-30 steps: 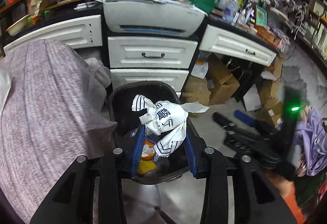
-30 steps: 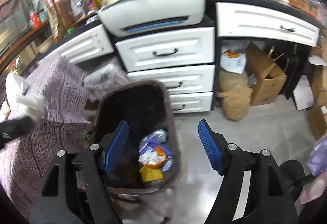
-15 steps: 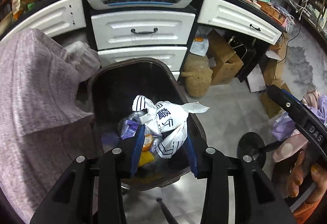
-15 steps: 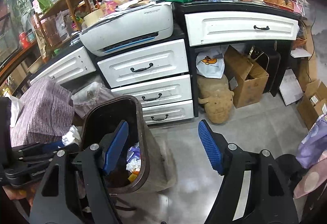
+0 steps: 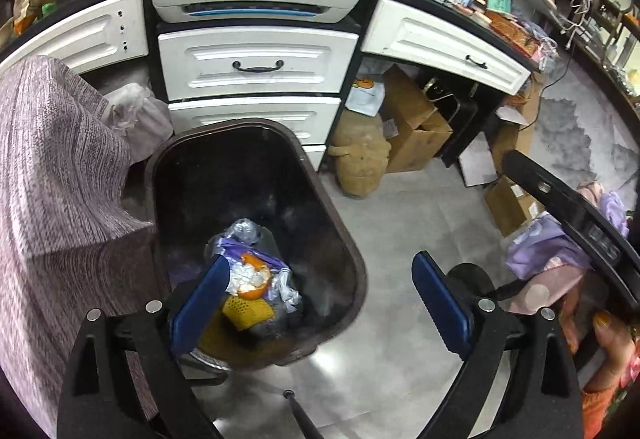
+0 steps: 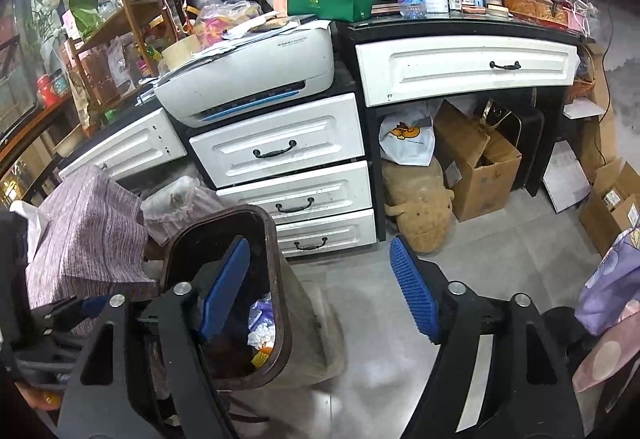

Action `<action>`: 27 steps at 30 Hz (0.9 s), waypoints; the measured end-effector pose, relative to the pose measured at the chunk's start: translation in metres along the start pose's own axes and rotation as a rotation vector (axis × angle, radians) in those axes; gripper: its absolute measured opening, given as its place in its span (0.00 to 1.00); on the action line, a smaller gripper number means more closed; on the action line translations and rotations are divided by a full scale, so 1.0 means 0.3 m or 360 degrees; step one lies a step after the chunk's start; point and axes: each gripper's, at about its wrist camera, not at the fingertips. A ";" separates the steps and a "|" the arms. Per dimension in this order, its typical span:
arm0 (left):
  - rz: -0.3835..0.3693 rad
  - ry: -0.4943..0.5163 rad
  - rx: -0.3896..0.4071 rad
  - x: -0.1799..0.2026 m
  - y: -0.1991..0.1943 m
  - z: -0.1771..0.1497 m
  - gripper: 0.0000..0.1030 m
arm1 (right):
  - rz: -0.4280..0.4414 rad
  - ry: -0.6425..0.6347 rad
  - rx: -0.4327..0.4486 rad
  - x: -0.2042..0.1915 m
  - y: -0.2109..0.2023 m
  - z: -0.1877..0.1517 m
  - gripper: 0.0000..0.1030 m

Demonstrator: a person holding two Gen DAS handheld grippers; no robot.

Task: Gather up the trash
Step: 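Move both grippers back over the table toward the remaining trash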

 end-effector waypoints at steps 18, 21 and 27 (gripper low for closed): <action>0.0048 0.0042 0.0334 -0.047 -0.443 -0.091 0.95 | 0.0184 -0.0120 0.0044 -0.171 -0.051 0.045 0.82; 0.0083 -0.0014 0.0387 -0.103 -0.510 -0.114 0.95 | 0.0251 -0.0178 0.0049 -0.247 -0.066 0.046 0.82; 0.0202 -0.0101 0.0441 -0.217 -0.590 -0.168 0.95 | 0.0434 -0.0299 0.0010 -0.422 -0.076 0.035 0.84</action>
Point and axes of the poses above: each gripper's, at about its wrist camera, not at the fingertips, and y roughly the way its jaws point, x to its right, z to its top, and after that the axes turned 5 degrees about -y, right-handed
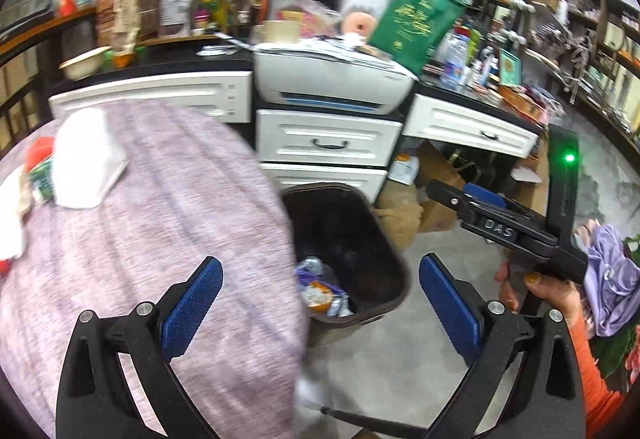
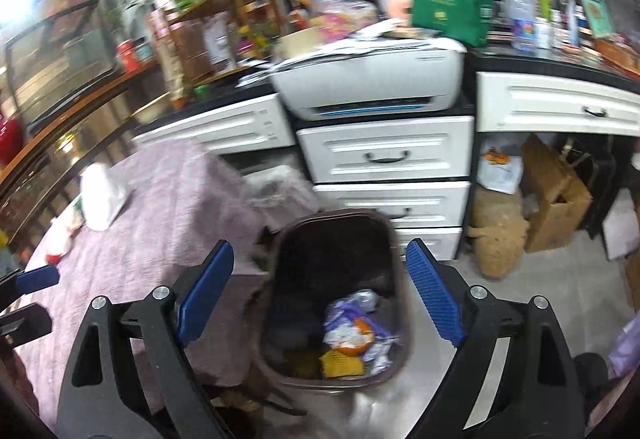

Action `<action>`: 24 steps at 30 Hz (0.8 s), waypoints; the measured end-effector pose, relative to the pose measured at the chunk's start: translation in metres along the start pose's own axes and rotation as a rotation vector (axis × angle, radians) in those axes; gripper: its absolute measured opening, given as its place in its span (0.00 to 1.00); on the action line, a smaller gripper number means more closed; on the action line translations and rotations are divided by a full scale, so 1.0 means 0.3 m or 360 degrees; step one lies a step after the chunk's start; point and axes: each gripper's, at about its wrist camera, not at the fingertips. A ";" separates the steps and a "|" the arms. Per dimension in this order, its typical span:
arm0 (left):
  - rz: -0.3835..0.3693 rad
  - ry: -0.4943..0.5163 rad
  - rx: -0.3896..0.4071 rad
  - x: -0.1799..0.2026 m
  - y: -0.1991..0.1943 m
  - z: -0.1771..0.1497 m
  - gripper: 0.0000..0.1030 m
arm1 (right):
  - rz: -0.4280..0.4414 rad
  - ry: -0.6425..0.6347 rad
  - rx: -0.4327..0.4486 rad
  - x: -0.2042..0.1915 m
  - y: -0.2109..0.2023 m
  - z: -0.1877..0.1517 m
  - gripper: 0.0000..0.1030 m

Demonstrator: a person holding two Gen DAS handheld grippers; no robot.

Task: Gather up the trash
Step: 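Move both grippers back over the table toward the remaining trash, then grasp the red-labelled white plastic bag with the left gripper while the right grasps the white face mask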

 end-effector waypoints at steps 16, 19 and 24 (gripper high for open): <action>0.0385 -0.0323 0.0106 -0.447 -0.266 -0.145 0.95 | 0.0531 -0.0344 -0.0116 -0.483 0.044 0.040 0.84; 0.0492 -0.0384 0.0113 -0.541 -0.308 -0.170 0.95 | 0.0589 -0.0414 -0.0134 -0.568 0.055 0.044 0.84; 0.0634 -0.0513 0.0131 -0.714 -0.369 -0.173 0.94 | 0.0672 -0.0520 -0.0170 -0.701 0.094 0.049 0.84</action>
Point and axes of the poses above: each gripper's, at about its wrist camera, not at the fingertips, and y roughly the way its jaws point, x to its right, z to its top, and after that the axes turned 5 degrees about -y, right-handed
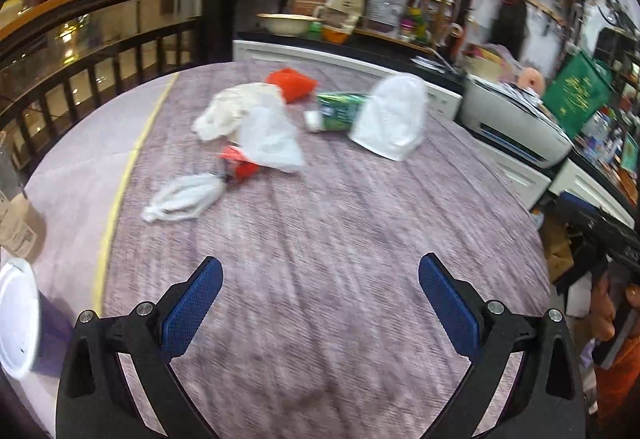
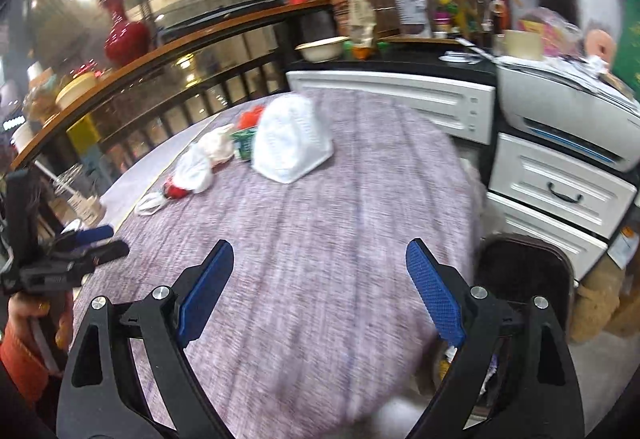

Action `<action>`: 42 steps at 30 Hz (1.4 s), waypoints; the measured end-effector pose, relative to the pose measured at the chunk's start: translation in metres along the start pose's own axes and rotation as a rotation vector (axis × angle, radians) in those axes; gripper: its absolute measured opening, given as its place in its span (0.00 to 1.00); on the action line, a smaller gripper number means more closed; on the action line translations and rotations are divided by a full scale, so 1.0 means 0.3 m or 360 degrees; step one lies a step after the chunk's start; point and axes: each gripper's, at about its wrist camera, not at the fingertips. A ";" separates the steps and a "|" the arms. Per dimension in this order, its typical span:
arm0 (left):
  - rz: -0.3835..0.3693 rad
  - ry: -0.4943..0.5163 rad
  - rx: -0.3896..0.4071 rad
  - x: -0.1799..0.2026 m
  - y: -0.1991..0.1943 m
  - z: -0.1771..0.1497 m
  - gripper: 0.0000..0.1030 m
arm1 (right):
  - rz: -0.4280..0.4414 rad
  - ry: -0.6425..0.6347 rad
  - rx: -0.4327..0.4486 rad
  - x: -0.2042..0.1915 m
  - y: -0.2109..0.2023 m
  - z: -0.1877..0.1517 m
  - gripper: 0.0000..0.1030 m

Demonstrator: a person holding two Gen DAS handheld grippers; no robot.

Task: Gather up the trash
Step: 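Grasp the red-labelled white plastic bag with the left gripper while the right grasps the white face mask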

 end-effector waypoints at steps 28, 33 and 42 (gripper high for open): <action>0.0180 0.0149 -0.0202 -0.153 0.351 0.225 0.24 | 0.0036 -0.0098 -0.0200 -0.072 0.285 0.126 0.84; 0.0129 0.0129 -0.0125 -0.130 0.280 0.226 0.22 | 0.0029 -0.0112 -0.0217 -0.076 0.339 0.160 0.84; -0.0007 0.0169 -0.0038 -0.043 0.157 0.183 0.22 | 0.0025 -0.0136 -0.0205 -0.040 0.473 0.280 0.84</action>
Point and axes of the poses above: each gripper's, at about its wrist camera, not at the fingertips, and y roughly the way its jaws point, x to its right, z to its top, and after that the axes turned 5 degrees about -y, right-handed
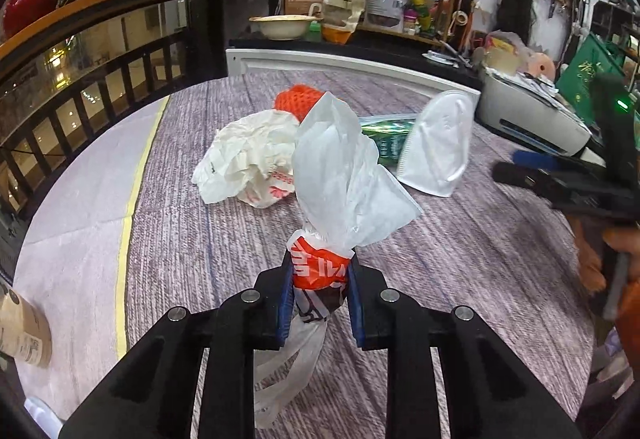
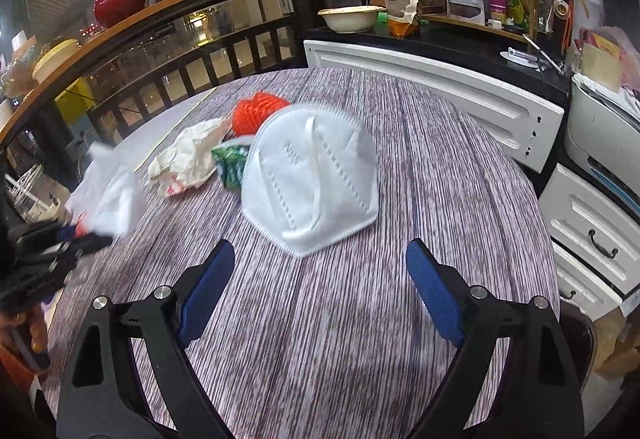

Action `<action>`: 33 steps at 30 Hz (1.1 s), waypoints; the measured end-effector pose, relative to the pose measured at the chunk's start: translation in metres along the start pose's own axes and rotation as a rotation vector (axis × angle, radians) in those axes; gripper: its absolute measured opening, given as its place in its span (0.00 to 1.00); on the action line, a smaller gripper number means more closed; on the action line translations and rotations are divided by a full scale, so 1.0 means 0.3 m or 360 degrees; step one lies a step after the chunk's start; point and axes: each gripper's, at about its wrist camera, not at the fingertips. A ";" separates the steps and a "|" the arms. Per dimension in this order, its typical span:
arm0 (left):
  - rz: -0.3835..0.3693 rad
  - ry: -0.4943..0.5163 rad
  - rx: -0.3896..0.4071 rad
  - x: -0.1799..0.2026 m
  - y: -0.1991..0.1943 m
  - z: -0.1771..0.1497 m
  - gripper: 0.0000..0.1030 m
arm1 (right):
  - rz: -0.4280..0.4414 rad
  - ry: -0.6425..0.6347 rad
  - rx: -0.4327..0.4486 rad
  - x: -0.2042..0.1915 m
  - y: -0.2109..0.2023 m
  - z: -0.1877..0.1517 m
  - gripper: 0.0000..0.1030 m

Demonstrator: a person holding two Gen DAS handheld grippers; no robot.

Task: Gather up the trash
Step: 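Grasp the red-labelled white plastic bag with the left gripper while the right grasps the white face mask, then carry the face mask to the bin and release it with the right gripper while the left carries the bag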

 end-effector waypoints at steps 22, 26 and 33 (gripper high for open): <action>-0.0100 -0.0036 -0.0028 0.023 -0.027 -0.063 0.22 | 0.0095 -0.0112 -0.0087 -0.010 0.120 0.049 0.09; -0.0109 -0.0044 -0.0024 0.031 -0.040 -0.078 0.22 | 0.0119 -0.0134 -0.0032 -0.031 0.043 0.020 0.08; -0.0140 -0.0068 -0.0016 0.064 -0.057 -0.104 0.22 | 0.0140 -0.0126 0.0053 -0.041 -0.105 -0.055 0.08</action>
Point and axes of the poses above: each gripper's, at about its wrist camera, not at the fingertips, and y roughly the way its jaws point, x to its right, z to its top, and after that the axes turned 5 degrees about -y, right-handed
